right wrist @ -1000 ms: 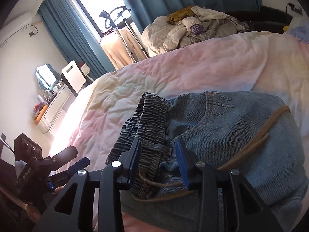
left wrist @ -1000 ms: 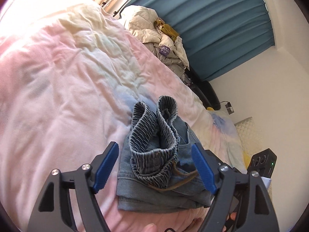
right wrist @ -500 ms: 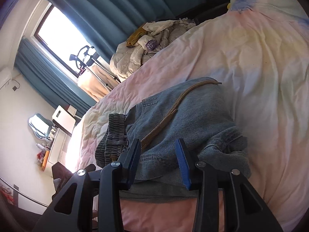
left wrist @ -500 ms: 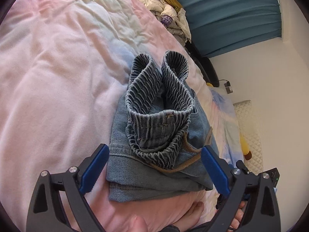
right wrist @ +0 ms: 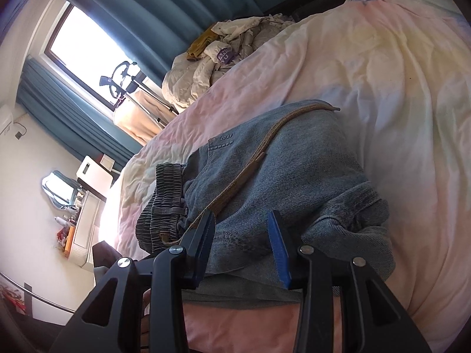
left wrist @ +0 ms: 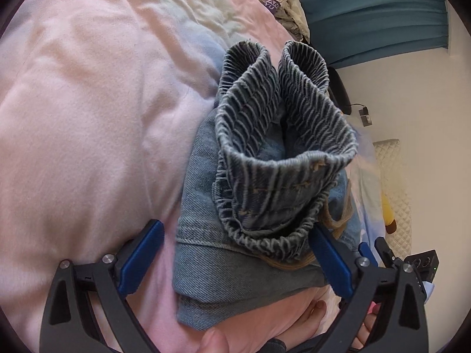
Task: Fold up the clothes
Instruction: 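Open both tools and release the folded jeans, then grasp the folded jeans with both tools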
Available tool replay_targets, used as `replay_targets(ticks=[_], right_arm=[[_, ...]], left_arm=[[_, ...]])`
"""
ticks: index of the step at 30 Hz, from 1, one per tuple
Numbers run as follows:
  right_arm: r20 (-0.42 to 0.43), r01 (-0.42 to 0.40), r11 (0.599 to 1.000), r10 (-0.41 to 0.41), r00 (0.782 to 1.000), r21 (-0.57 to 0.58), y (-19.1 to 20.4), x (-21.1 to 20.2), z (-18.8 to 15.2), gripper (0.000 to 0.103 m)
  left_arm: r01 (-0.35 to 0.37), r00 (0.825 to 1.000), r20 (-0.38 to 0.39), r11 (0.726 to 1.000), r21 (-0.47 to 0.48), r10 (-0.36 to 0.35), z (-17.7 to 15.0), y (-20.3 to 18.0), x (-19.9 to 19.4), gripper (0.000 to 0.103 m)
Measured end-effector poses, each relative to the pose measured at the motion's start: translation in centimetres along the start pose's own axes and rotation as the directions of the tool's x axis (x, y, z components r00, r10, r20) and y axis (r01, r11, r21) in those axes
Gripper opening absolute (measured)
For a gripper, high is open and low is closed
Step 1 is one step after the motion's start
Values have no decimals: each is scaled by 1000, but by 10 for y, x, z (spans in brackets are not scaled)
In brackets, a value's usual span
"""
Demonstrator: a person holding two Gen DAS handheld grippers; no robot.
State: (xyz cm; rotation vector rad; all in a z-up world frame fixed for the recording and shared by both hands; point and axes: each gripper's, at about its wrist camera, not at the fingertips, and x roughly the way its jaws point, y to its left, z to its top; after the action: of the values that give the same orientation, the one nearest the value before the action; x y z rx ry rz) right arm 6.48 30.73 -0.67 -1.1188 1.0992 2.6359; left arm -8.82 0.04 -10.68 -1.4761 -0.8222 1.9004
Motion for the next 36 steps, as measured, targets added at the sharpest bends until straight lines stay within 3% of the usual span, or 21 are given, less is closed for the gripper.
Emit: replay_targets(ticks=[5, 9, 13, 20, 23, 26, 30, 32, 36], right_arm=[[14, 6, 1000, -7, 1000, 31, -5, -3, 1, 38], [29, 7, 999, -8, 1000, 43, -6, -7, 2, 38], [46, 11, 998, -13, 999, 56, -10, -12, 8, 38], [53, 27, 997, -31, 998, 68, -24, -13, 51, 42], [33, 89, 994, -91, 995, 58, -40, -1, 70, 43], [-26, 140, 989, -139, 990, 50, -61, 21, 79, 50], [-125, 113, 988, -99, 987, 104, -84, 52, 76, 63], [-129, 119, 986, -103, 986, 117, -92, 60, 76, 76], [-151, 63, 984, -38, 988, 165, -102, 76, 78, 76]], left_arm=[[119, 993, 4, 993, 7, -119, -3, -9, -8, 99], [227, 973, 35, 974, 15, -227, -6, -18, -21, 99], [189, 982, 14, 982, 21, -189, -8, -20, -14, 99], [64, 997, -56, 996, 66, -60, -12, -24, 15, 99], [44, 996, -77, 997, 64, -39, -12, -27, 26, 99], [70, 996, -58, 997, 38, -68, -10, -28, 28, 99], [161, 987, -18, 987, -26, -162, -4, -23, 26, 97], [159, 987, -13, 987, -40, -159, -2, -19, 29, 90], [127, 991, -30, 992, -18, -128, -3, -22, 36, 85]])
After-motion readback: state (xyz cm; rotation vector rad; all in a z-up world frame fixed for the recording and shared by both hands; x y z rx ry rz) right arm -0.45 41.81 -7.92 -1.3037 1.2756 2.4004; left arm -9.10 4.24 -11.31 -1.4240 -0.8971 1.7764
